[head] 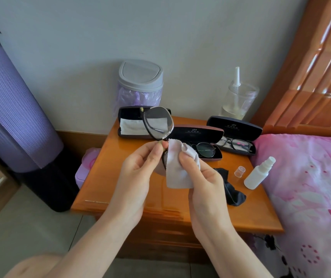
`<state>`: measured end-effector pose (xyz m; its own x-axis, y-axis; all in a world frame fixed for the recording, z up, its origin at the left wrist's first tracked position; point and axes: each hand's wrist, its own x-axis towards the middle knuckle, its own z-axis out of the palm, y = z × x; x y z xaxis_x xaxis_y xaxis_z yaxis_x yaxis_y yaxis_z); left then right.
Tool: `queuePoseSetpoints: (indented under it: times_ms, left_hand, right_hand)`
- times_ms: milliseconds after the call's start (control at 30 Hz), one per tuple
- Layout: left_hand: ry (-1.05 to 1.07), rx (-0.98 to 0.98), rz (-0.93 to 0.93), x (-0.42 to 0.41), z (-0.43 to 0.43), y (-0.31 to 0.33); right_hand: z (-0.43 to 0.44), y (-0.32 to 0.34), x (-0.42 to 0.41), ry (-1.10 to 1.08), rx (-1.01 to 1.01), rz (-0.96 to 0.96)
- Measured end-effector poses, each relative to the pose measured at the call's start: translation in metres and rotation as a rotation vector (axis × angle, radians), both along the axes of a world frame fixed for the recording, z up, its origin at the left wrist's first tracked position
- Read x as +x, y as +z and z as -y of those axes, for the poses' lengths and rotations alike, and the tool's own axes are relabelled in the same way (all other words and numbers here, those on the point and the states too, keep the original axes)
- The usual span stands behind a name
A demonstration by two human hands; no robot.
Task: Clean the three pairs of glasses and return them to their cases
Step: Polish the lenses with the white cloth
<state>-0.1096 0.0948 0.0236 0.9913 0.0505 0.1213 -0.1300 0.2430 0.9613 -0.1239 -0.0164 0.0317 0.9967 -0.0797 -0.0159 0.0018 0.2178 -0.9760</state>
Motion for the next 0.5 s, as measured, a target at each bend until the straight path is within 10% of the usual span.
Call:
queuePoseSetpoints:
  times_ms: [500]
  left_hand:
    - [0.011, 0.210, 0.112, -0.0029, 0.0021, 0.0009]
  right_hand:
    - [0.0040, 0.0055, 0.0014, 0.058, -0.099, -0.029]
